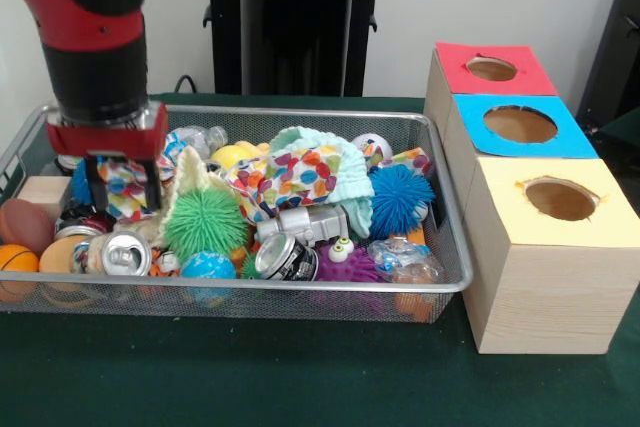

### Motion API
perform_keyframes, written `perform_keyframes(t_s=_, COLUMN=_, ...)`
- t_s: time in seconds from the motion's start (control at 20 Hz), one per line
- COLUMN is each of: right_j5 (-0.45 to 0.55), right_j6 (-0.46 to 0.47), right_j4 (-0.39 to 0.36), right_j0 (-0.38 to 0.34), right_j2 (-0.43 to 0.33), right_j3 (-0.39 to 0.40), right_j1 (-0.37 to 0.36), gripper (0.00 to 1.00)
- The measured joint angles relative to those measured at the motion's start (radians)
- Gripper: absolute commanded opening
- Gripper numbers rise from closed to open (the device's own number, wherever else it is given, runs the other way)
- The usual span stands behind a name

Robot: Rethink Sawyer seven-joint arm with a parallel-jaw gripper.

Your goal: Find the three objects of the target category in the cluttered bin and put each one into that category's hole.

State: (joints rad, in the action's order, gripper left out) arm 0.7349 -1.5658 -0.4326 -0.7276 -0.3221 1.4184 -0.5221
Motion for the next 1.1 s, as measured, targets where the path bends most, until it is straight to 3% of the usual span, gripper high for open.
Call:
perform_keyframes(t_s=0.2, right_j5=-0.015, right_j6=0.0, right_j4=-0.003, right_j0=-0.003, right_j2=0.0, right_j3=-0.005, right_j1=-0.02, gripper=1.0)
perform_keyframes(t_s=0.6, right_j5=-0.18, right_j6=0.0, right_j4=-0.016, right_j0=-0.026, right_j2=0.0, right_j3=-0.009, right_j1=0.053, gripper=1.0)
perform_keyframes(t_s=1.1, right_j5=-0.117, right_j6=0.0, right_j4=0.003, right_j0=-0.012, right_j2=0.002, right_j3=-0.008, right_j1=0.03, gripper=1.0)
